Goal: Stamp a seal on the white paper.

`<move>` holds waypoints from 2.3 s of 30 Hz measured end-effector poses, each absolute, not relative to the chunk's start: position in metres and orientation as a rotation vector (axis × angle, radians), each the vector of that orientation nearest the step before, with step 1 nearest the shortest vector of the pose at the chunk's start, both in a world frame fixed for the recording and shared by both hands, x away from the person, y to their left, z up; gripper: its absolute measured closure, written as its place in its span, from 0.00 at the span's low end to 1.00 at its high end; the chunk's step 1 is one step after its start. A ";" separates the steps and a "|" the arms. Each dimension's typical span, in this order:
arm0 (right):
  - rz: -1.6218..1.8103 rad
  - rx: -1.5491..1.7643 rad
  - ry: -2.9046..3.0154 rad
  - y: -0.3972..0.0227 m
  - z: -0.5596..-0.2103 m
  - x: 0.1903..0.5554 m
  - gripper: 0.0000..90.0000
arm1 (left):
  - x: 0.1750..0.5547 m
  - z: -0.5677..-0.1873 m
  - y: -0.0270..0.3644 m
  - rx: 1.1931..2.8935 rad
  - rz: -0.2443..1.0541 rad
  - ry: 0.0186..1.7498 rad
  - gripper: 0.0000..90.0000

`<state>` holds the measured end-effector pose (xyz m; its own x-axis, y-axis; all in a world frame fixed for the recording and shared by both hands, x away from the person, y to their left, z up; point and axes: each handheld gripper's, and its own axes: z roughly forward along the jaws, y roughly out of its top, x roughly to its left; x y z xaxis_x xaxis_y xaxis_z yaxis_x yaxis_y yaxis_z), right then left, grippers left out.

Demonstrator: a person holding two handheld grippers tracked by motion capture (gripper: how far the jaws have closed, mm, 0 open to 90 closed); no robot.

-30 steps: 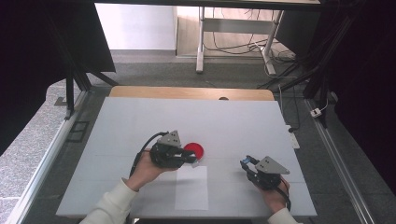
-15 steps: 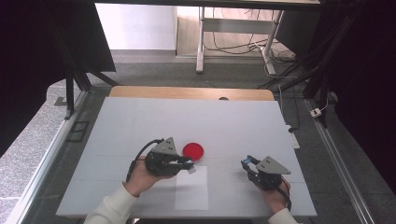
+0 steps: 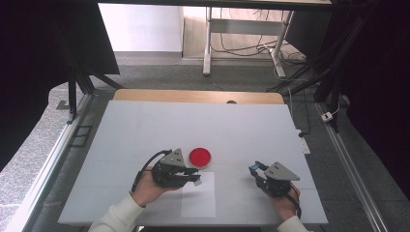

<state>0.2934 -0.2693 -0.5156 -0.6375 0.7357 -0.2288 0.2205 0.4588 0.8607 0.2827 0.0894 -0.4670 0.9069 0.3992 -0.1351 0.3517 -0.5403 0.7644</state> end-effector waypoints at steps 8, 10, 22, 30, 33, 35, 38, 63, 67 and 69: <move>1.125 0.792 2.121 -0.269 -0.516 0.293 0.71 | 0.283 -0.477 0.084 2.240 0.078 0.518 0.83; 1.125 0.792 2.122 -0.269 -0.516 0.293 0.71 | 0.283 -0.479 0.083 2.247 0.084 0.518 0.83; 1.118 0.790 2.127 -0.269 -0.516 0.293 0.71 | 0.283 -0.487 0.078 2.269 0.088 0.518 0.83; 1.117 0.790 2.127 -0.269 -0.516 0.293 0.71 | 0.283 -0.491 0.076 2.281 0.088 0.517 0.83; 1.115 0.789 2.127 -0.269 -0.516 0.293 0.71 | 0.283 -0.493 0.075 2.284 0.093 0.518 0.83; 1.110 0.790 2.125 -0.269 -0.516 0.293 0.71 | 0.282 -0.494 0.074 2.287 0.100 0.516 0.83; 1.119 0.789 2.125 -0.269 -0.516 0.293 0.71 | 0.282 -0.495 0.073 2.295 0.107 0.513 0.83; 1.119 0.788 2.123 -0.269 -0.515 0.293 0.71 | 0.280 -0.499 0.070 2.323 0.128 0.500 0.83; 1.121 0.787 2.122 -0.269 -0.516 0.293 0.71 | 0.279 -0.498 0.069 2.333 0.134 0.496 0.84; 1.122 0.787 2.121 -0.269 -0.516 0.293 0.71 | 0.279 -0.498 0.067 2.338 0.142 0.496 0.84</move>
